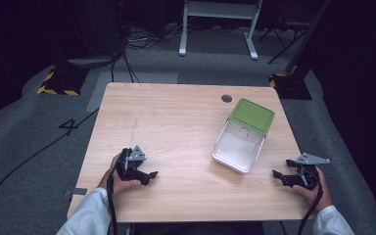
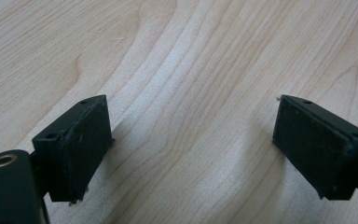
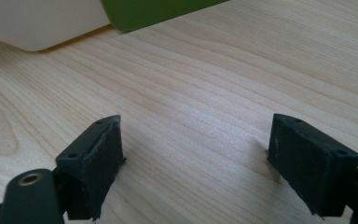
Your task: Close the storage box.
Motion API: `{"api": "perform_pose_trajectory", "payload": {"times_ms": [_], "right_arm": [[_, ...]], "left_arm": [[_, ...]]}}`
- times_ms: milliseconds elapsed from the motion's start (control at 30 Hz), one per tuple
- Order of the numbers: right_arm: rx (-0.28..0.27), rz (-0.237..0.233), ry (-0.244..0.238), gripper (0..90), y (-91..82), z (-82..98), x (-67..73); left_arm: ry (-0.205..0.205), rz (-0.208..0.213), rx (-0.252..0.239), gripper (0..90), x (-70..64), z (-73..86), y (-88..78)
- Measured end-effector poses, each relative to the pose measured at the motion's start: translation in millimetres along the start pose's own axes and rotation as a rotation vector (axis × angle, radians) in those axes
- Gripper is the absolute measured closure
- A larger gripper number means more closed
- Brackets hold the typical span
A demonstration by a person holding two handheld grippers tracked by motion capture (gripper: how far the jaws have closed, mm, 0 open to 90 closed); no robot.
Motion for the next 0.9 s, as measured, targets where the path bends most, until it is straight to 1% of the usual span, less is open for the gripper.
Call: {"api": "perform_pose_trajectory", "payload": {"times_ms": [67,100,133,167,200,233,267,300,433,467,500,600,633,667,700,733,833,867,900], "right_arm": [[-0.001,0.000,-0.002,17.5,-0.5,0.5,-0.3],[-0.005,-0.006,-0.006,21.2,-1.7,1.3,-0.7],[-0.008,-0.016,0.002,23.2,-3.1,1.6,-0.4],[-0.008,-0.016,0.002,23.2,-3.1,1.6,-0.4],[-0.026,-0.028,0.001,23.2,-7.0,-0.2,0.2],[-0.026,-0.028,0.001,23.2,-7.0,-0.2,0.2],[-0.049,-0.038,-0.002,24.0,-12.3,-4.6,2.0],[-0.055,-0.039,-0.007,24.0,-14.5,-6.6,3.6],[-0.091,-0.043,-0.062,23.9,-28.6,-20.7,15.7],[-0.091,-0.043,-0.062,23.9,-28.6,-20.7,15.7],[-0.108,-0.040,-0.093,23.4,-36.6,-31.1,23.4],[-0.133,-0.044,-0.134,23.2,-45.8,-44.4,33.0],[-0.145,-0.052,-0.147,23.2,-49.5,-50.4,37.4],[-0.145,-0.052,-0.147,23.2,-49.5,-50.4,37.4],[-0.154,-0.060,-0.160,23.2,-52.2,-55.1,40.8],[-0.165,-0.070,-0.181,23.2,-56.5,-64.3,48.0],[-0.179,-0.081,-0.220,23.2,-61.8,-77.7,60.0],[-0.179,-0.081,-0.220,23.2,-61.8,-77.7,60.0],[-0.181,-0.077,-0.231,23.3,-63.0,-82.4,63.8]], "left_arm": [[0.000,0.002,0.000,11.2,0.1,-0.2,0.1],[0.001,0.003,-0.001,11.0,0.4,-0.5,0.5],[0.002,0.004,-0.003,10.9,0.5,-0.8,0.8],[0.002,0.004,-0.003,10.8,0.5,-0.8,0.8],[0.001,0.004,-0.002,10.7,0.5,-1.4,1.3],[0.001,0.004,-0.002,10.7,0.5,-1.4,1.3],[0.000,0.003,-0.001,10.7,0.4,-2.2,1.8],[0.001,0.004,0.001,10.7,0.3,-2.6,2.0],[0.000,0.003,0.000,10.7,-0.1,-3.8,2.9],[0.000,0.003,0.000,10.7,-0.1,-3.8,2.9],[0.000,0.002,0.000,10.7,0.0,-3.8,2.8],[0.000,0.002,0.000,10.7,0.0,-3.8,2.8],[-0.004,0.004,0.000,10.7,-0.4,-3.7,2.9],[-0.004,0.004,0.000,10.7,-0.4,-3.7,2.9],[-0.004,0.004,0.000,10.7,-0.4,-3.7,2.9],[-0.001,0.002,0.000,10.7,0.0,-3.8,2.8],[0.004,0.001,0.000,10.7,0.4,-4.1,3.0],[0.006,-0.001,0.000,10.7,0.5,-4.4,3.0],[0.002,0.003,0.002,10.7,0.1,-4.4,3.2]]}}
Point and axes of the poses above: each handheld gripper's, and its own axes: y roughly forward along the jaws, z roughly out of its underside, x roughly to its left, the point moved 3 cm from there along y, roughly forward along the jaws, and after that the axes turned 8 degrees about x, right-handed, at the moved point
